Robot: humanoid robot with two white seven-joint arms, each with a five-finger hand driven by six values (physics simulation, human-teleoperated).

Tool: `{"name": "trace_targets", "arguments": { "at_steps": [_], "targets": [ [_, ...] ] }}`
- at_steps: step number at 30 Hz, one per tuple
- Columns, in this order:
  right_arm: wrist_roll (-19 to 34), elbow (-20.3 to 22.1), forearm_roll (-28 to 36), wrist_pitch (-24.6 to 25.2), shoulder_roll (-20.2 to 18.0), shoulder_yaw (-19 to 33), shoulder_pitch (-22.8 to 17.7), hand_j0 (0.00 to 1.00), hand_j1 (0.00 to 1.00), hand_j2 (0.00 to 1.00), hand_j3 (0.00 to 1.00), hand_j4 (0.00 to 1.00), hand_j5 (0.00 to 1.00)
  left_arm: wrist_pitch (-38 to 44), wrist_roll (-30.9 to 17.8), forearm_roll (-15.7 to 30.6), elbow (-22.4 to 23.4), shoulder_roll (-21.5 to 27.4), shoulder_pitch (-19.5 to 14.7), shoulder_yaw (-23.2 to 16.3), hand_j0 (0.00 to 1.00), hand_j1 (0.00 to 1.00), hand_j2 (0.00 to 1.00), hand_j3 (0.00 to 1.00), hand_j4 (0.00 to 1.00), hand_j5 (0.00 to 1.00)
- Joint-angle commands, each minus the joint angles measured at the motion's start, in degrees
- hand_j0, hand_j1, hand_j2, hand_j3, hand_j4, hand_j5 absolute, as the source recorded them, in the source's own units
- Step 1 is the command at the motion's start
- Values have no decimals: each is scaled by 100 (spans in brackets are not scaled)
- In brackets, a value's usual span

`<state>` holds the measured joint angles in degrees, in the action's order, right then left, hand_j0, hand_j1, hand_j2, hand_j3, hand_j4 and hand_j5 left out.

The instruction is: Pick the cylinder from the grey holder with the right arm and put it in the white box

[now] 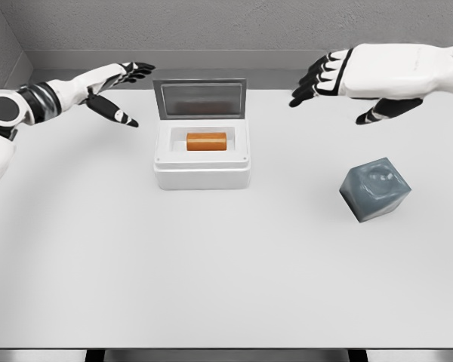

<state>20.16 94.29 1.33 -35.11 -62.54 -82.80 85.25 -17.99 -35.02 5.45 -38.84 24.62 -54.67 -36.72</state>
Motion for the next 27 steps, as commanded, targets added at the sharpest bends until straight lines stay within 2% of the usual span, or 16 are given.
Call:
{"name": "trace_targets", "arguments": {
  "at_steps": [1, 3, 6, 14, 15, 27],
  "targets": [
    [-3, 36, 34, 11, -83, -87, -8, 100, 100, 100, 100, 100, 100, 6, 2, 70, -132, 25, 9, -125, 100, 100, 100, 100, 100, 100],
    [-12, 80, 34, 11, -153, -87, -52, 100, 100, 100, 100, 100, 100, 6, 2, 220, -475, 227, 132, -134, 100, 100, 100, 100, 100, 100],
    [-12, 107, 34, 11, -162, -122, -96, 100, 100, 100, 100, 100, 100, 6, 2, 220, -598, 236, 167, -143, 100, 100, 100, 100, 100, 100],
    [-30, 116, 34, 11, -153, -114, -105, 100, 100, 100, 100, 100, 100, 6, 2, 229, -712, 236, 167, -230, 100, 100, 100, 100, 100, 100],
    [-30, 107, 34, 11, -153, -114, -131, 100, 100, 100, 100, 100, 100, 6, 2, 237, -730, 236, 158, -362, 100, 100, 100, 100, 100, 100],
    [-39, 80, 60, 11, -136, -105, -245, 100, 100, 100, 100, 100, 100, 6, 2, 361, -1046, 464, 176, -371, 100, 100, 100, 100, 100, 100]
  ]
}}
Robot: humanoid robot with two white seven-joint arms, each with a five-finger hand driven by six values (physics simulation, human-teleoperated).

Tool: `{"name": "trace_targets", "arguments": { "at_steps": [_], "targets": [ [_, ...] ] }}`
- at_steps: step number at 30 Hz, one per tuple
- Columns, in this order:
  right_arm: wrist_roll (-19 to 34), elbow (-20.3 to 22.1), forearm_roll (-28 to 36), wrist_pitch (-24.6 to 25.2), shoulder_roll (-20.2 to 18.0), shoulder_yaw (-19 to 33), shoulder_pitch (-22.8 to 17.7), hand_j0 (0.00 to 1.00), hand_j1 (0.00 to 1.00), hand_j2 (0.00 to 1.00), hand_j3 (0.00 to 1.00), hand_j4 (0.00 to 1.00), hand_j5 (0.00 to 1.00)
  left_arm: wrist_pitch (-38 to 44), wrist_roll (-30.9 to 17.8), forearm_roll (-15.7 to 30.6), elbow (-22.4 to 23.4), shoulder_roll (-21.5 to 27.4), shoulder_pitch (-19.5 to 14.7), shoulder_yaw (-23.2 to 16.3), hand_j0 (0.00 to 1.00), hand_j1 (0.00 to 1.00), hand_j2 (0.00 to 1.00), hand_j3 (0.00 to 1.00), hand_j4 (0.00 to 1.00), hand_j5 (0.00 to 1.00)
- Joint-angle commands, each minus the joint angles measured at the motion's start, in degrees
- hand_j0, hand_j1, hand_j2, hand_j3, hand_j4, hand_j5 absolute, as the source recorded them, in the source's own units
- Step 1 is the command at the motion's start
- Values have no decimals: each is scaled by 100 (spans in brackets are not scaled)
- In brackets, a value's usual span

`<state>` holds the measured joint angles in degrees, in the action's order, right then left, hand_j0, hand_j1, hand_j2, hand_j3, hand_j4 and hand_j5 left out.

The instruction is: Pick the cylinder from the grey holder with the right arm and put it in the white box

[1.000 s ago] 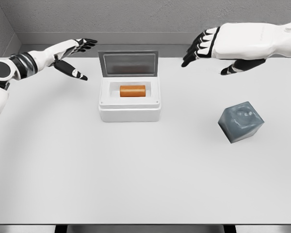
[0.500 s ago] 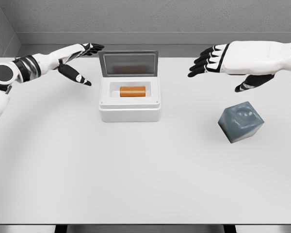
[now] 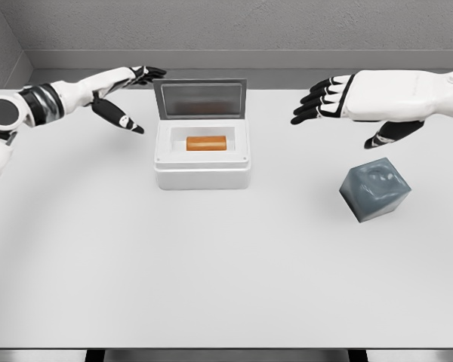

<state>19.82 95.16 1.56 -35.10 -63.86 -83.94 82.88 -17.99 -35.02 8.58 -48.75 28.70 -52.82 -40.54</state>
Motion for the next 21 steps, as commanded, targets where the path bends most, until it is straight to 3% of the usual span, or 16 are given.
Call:
{"name": "trace_targets", "arguments": {
  "at_steps": [1, 21],
  "targets": [
    [-5, -6, 37, 10, -4, 9, -9, 100, 100, 100, 100, 100, 100, 6, 2, 47, -73, 56, 0, 11, 100, 100, 100, 100, 100, 100],
    [-119, -6, 37, 10, 5, 18, -35, 100, 100, 100, 100, 100, 100, 6, 2, 223, -627, 346, 246, 11, 100, 100, 100, 100, 100, 100]
  ]
}}
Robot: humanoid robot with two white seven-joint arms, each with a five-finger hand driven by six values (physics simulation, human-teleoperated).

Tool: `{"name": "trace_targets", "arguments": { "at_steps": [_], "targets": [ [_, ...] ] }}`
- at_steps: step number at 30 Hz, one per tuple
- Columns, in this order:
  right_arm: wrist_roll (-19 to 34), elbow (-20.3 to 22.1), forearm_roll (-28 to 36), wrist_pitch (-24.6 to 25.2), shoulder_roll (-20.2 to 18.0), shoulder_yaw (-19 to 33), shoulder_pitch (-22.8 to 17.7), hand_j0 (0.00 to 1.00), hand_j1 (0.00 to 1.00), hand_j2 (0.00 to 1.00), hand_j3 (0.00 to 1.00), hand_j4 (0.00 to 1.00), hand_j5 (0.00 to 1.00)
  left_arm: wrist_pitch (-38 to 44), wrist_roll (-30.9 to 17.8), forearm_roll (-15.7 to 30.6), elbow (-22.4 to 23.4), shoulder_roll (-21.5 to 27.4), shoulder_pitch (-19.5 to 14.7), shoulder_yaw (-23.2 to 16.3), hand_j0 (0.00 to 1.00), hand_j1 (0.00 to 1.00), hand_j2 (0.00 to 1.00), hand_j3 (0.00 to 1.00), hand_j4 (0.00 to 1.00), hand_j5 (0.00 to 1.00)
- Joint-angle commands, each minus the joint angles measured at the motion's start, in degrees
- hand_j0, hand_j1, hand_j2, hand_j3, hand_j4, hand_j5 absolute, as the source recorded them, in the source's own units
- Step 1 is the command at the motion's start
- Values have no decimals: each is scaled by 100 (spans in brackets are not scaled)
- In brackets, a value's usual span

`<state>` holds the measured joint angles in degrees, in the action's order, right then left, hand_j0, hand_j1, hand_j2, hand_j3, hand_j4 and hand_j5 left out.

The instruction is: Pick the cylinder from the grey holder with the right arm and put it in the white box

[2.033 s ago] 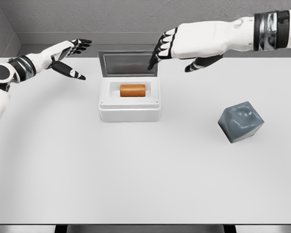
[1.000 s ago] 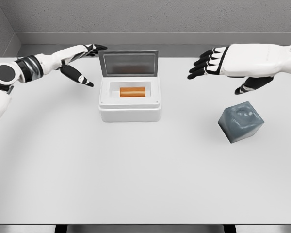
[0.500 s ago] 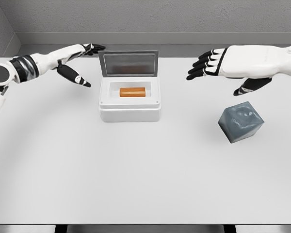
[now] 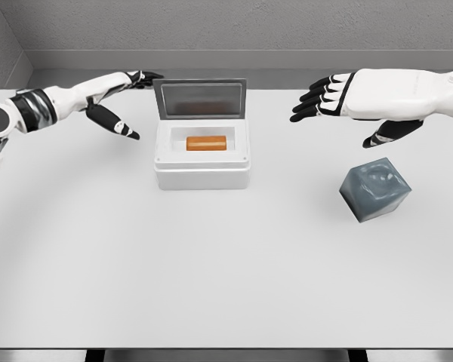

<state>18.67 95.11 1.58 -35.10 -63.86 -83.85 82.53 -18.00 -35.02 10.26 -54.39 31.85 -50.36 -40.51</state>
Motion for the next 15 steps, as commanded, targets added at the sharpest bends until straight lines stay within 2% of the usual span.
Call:
{"name": "trace_targets", "arguments": {
  "at_steps": [1, 15],
  "targets": [
    [-4, -2, 35, 10, 6, 9, 0, 100, 100, 100, 100, 100, 100, 7, 2, 90, -63, 32, 0, -1, 100, 100, 100, 100, 100, 100],
    [-4, -2, 35, 10, 50, 27, -18, 100, 100, 100, 100, 100, 100, 7, 2, 345, -572, 427, 202, 8, 100, 100, 100, 100, 100, 100]
  ]
}}
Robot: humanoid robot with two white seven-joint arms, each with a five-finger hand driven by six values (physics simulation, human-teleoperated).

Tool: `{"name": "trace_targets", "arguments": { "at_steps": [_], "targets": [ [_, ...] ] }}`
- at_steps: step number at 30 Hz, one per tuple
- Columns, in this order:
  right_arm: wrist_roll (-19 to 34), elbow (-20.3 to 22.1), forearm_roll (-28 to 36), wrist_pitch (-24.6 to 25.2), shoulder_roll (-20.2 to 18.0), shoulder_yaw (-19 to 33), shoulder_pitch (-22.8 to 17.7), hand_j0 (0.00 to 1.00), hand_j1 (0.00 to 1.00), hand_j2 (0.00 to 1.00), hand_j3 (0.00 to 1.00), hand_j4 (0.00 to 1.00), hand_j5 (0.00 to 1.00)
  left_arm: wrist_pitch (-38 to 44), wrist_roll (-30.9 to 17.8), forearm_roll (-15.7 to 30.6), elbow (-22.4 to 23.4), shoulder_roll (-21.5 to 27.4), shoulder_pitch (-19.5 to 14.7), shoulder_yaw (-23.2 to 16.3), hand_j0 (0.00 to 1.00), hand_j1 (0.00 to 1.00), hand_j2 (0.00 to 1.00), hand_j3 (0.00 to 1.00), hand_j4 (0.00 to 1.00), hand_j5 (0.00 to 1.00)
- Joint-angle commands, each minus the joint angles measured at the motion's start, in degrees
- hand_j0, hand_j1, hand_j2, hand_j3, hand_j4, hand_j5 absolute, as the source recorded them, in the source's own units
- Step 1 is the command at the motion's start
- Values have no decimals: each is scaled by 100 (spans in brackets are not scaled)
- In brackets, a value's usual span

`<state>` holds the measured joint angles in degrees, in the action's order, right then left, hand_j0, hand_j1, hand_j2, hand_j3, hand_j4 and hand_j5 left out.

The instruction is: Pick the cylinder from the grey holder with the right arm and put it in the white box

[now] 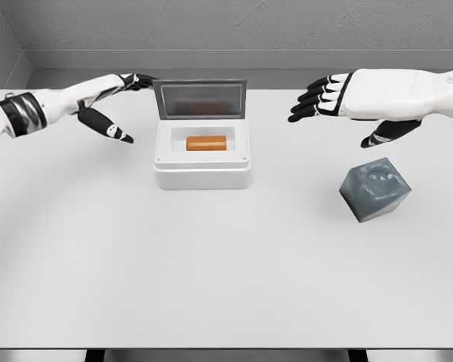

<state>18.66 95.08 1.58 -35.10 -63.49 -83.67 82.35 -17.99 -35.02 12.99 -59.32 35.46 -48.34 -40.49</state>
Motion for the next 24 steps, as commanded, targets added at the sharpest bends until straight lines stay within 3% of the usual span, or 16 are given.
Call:
{"name": "trace_targets", "arguments": {
  "at_steps": [1, 11, 18, 24],
  "targets": [
    [-3, -7, 35, 10, 12, 0, 0, 100, 100, 100, 100, 100, 100, -2, 2, 80, -106, 66, 9, 6, 100, 100, 100, 100, 100, 100],
    [6, -33, 35, 10, -40, 0, -88, 100, 100, 100, 100, 100, 100, -2, 2, 116, -80, 251, 105, 76, 100, 100, 100, 100, 100, 100],
    [15, -33, 35, 10, -67, 35, -193, 100, 100, 100, 100, 100, 100, -2, 2, 116, 738, 348, 149, 199, 100, 100, 100, 100, 100, 100],
    [24, -42, 26, 10, -181, 88, -290, 100, 100, 100, 100, 100, 100, -2, 2, 116, 905, 409, 158, 270, 100, 100, 100, 100, 100, 100]
  ]
}}
